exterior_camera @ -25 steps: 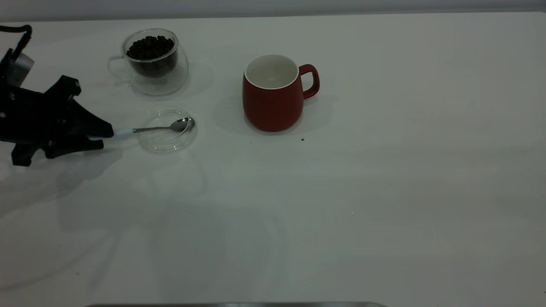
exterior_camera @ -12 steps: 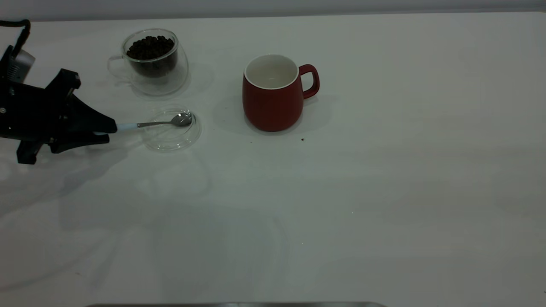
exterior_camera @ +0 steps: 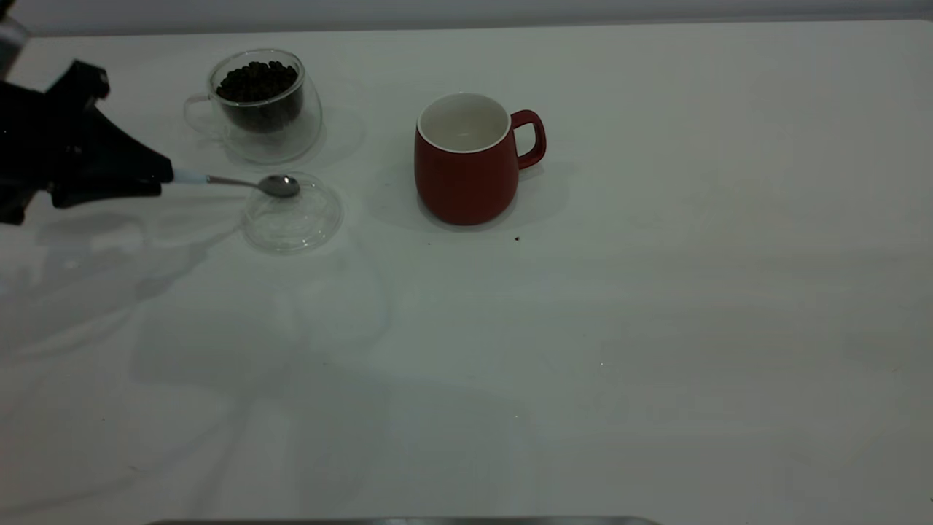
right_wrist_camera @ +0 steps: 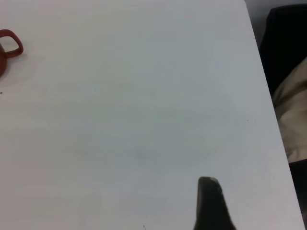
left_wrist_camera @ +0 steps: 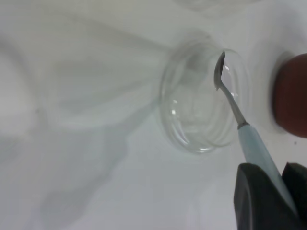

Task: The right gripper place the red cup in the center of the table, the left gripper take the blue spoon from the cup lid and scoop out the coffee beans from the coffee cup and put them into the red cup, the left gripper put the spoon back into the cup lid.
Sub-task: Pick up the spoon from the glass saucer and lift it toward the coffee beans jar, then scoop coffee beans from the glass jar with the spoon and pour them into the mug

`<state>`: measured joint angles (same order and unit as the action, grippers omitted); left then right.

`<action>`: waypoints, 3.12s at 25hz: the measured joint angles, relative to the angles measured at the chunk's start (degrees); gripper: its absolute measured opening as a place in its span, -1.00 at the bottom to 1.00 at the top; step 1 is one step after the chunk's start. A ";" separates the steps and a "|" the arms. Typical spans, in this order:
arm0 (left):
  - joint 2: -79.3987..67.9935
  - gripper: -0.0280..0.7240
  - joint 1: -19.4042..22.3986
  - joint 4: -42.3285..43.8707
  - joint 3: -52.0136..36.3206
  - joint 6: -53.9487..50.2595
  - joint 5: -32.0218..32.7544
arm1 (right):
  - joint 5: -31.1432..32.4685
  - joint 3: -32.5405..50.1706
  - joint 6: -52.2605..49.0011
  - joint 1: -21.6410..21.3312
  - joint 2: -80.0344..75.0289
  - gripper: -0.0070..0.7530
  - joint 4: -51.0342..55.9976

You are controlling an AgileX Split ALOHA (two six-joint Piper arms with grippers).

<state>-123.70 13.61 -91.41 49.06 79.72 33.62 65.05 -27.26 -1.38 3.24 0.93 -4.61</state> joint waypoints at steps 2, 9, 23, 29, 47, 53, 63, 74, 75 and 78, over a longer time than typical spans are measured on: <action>0.72 -0.59 0.00 1.25 0.00 -1.90 0.05 | 0.00 0.00 0.00 0.00 0.00 0.35 0.00; 2.77 -0.59 0.61 9.95 -0.01 -11.68 5.25 | 0.00 0.00 0.00 0.00 0.00 0.35 0.00; 6.61 -0.59 11.23 14.77 13.66 -16.12 18.54 | 0.00 0.00 0.01 0.00 0.00 0.34 0.00; -1.47 -0.59 11.15 14.15 18.77 -15.79 20.04 | 0.00 0.00 0.01 0.00 0.00 0.34 0.00; -11.67 -0.59 5.64 -1.64 19.96 -2.36 14.97 | 0.00 0.00 0.01 0.00 0.00 0.34 0.00; -13.67 -0.59 4.53 -5.35 19.96 0.70 13.18 | 0.00 0.00 0.01 0.00 0.00 0.34 0.00; -16.49 -0.59 4.53 -6.37 19.96 0.21 16.05 | 0.00 0.00 0.01 0.00 0.00 0.34 0.00; -16.86 -0.59 4.73 -4.44 19.96 -4.29 17.66 | 0.00 0.00 0.01 0.00 0.00 0.34 0.00; -16.86 -0.59 4.87 -4.39 19.96 -4.68 17.77 | 0.00 0.00 0.01 0.00 0.00 0.34 0.00; -16.92 -0.59 5.67 -4.15 19.96 -6.26 18.51 | 0.00 0.00 0.01 0.00 0.00 0.34 0.00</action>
<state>-140.62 19.27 -95.55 69.02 73.46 52.13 65.05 -27.26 -1.36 3.24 0.93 -4.61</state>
